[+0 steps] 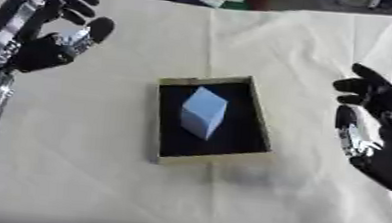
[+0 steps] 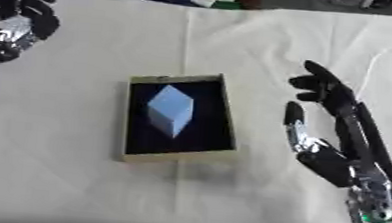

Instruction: Pick up objects on the table and place them in the box.

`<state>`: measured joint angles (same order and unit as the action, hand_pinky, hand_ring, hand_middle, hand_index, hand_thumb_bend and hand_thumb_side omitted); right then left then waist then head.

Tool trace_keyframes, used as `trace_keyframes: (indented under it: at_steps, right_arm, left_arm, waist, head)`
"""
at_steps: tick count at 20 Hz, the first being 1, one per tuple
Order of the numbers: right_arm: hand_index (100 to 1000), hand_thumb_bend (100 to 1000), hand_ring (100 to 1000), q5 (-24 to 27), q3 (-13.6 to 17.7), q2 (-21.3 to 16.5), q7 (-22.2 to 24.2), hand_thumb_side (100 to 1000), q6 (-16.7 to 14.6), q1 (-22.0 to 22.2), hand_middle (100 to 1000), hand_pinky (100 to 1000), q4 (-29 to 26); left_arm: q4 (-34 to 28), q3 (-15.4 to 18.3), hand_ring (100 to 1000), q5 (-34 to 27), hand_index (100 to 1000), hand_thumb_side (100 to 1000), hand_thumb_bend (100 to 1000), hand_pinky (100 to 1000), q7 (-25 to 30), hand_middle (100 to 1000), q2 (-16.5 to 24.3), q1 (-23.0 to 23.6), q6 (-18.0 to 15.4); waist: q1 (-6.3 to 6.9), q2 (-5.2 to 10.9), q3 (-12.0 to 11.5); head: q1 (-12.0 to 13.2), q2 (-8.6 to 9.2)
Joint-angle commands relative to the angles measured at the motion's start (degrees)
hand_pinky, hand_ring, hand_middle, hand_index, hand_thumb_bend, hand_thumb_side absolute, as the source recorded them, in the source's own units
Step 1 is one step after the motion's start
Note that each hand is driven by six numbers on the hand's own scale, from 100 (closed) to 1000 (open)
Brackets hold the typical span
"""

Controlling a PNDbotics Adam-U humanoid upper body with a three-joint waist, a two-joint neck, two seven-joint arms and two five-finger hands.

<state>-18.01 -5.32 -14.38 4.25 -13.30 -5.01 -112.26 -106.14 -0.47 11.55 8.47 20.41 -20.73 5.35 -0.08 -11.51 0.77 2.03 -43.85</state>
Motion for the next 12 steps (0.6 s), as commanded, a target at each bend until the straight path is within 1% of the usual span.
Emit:
trace_keyframes:
  at_steps: [1,2,4,6,8,12]
  right_arm:
    - [954,100,803,0.6,0.3,-0.4,-0.5,563,0.0,-0.4,725,736,-0.6]
    - [954,100,803,0.7,0.3,-0.4,-0.6,563,0.1,-0.4,725,736,-0.6]
    - [953,100,802,0.9,0.3,-0.4,-0.8,562,0.1,-0.4,723,735,-0.6]
    - [952,100,802,1.0,0.3,-0.3,-0.9,561,0.2,-0.4,723,735,-0.6]
    - [952,100,800,1.2,0.3,-0.4,-0.9,562,0.2,-0.5,721,734,-0.6]
    - [952,100,800,1.3,0.2,-0.3,-0.9,558,0.2,-0.4,721,735,-0.6]
  left_arm:
    - [0.8,-0.1,704,-1.8,801,658,552,697,-3.2,687,-0.8,0.6,-1.4]
    - [1.2,-0.4,704,-2.0,801,658,552,697,-4.2,687,-1.2,1.0,-1.8]
    - [2.3,-2.0,706,-2.6,802,659,551,698,-8.9,689,-1.9,1.8,-2.4]
    - [3.1,-3.3,707,-2.4,803,659,552,698,-11.9,690,-2.6,2.2,-3.2]
    - [3.7,-3.8,707,-2.3,803,657,552,698,-13.2,690,-3.1,2.3,-3.7]
    - [4.1,-4.1,707,-2.1,803,658,551,698,-13.6,690,-3.5,2.4,-4.1]
  waist:
    - [-0.01,0.69,0.1]
    - [-0.02,0.66,0.0]
    - [-0.05,0.62,0.0]
    - [-0.08,0.62,-0.1]
    - [-0.06,0.6,-0.1]
    - [-0.07,0.7,0.1]
  head:
    - [0.4,-0.27]
    - [0.4,-0.27]
    - [0.5,-0.27]
    - [0.5,-0.27]
    - [0.5,-0.27]
    - [0.4,-0.27]
